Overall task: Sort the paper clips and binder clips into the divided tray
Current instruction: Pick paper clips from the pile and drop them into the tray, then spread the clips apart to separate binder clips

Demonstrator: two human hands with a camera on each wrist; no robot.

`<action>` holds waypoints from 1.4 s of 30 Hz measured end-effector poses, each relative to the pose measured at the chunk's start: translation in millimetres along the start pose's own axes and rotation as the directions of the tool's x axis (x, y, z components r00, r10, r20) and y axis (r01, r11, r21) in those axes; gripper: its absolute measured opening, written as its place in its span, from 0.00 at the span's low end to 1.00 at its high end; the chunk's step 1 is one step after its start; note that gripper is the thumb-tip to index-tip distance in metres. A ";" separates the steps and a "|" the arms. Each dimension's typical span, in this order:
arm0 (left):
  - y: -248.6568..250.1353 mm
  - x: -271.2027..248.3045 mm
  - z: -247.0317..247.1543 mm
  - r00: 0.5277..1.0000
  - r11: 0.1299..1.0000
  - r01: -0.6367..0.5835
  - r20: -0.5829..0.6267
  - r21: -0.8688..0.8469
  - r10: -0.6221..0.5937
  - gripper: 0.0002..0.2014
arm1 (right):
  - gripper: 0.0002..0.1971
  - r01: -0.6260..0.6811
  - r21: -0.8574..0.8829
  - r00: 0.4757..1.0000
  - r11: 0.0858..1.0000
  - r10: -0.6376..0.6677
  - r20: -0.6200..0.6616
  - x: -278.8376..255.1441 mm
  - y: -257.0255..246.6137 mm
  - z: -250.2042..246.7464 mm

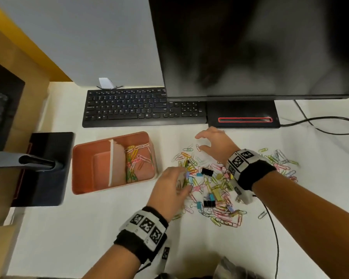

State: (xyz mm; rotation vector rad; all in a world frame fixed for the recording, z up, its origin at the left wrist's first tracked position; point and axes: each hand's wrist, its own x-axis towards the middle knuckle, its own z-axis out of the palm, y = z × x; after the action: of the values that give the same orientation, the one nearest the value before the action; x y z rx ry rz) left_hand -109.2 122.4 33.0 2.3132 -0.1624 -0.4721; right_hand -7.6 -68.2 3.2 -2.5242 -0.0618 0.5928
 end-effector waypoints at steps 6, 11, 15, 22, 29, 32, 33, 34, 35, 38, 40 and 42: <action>-15.6 24.5 36.8 0.969 0.963 0.246 -0.007 0.110 -0.247 0.34 | 0.26 0.095 -0.044 0.984 0.994 -0.087 0.153 10.1 -5.0 14.3; -24.4 36.7 43.4 0.965 0.960 0.263 -0.016 0.096 -0.262 0.27 | 0.27 0.274 -0.138 0.934 0.952 -0.229 0.274 1.4 -9.9 28.0; -30.1 40.0 41.3 0.965 0.963 0.263 -0.021 0.061 -0.262 0.19 | 0.15 0.292 -0.097 0.933 0.952 -0.261 0.246 -9.2 -5.4 28.1; -34.0 41.9 41.8 0.967 0.965 0.254 -0.028 0.058 -0.253 0.11 | 0.10 0.064 -0.097 0.970 0.993 -0.039 0.240 -8.0 -3.4 23.8; -33.8 42.8 46.3 0.977 0.949 0.203 0.014 0.241 -0.213 0.13 | 0.10 -0.024 -0.032 0.976 0.999 0.030 0.217 -11.6 6.0 24.9; -33.2 40.8 47.4 0.978 0.946 0.193 0.022 0.259 -0.205 0.13 | 0.10 -0.001 -0.037 0.981 0.999 0.008 0.195 -11.1 7.7 21.8; -33.0 40.4 47.5 0.978 0.947 0.193 0.023 0.258 -0.206 0.12 | 0.10 0.004 -0.032 0.983 0.999 0.002 0.184 -11.9 8.8 21.2; -33.2 40.1 47.9 0.979 0.948 0.193 0.020 0.254 -0.204 0.11 | 0.09 0.006 -0.027 0.984 1.000 -0.001 0.177 -13.2 10.2 21.0; -33.7 40.1 48.5 0.979 0.950 0.192 0.018 0.248 -0.203 0.10 | 0.09 0.008 -0.025 0.985 1.000 -0.004 0.175 -14.3 11.0 20.9; -34.4 40.8 48.3 0.978 0.951 0.199 0.016 0.235 -0.209 0.10 | 0.08 -0.006 -0.013 0.982 1.000 0.009 0.188 -16.7 11.3 22.3; -32.3 41.3 45.5 0.974 0.950 0.215 0.016 0.228 -0.225 0.09 | 0.07 -0.011 -0.011 0.980 1.000 0.013 0.197 -18.0 9.7 22.3; -24.5 39.9 39.4 0.977 0.956 0.207 0.014 0.207 -0.214 0.10 | 0.07 0.006 0.012 0.982 1.000 -0.008 0.188 -20.2 5.7 18.3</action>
State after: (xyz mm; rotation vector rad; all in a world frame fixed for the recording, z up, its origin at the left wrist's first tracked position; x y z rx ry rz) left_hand -88.0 103.4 -21.2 2.5386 0.0205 -0.6299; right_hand -34.1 -67.3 -5.6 -2.4489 -0.1357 0.8258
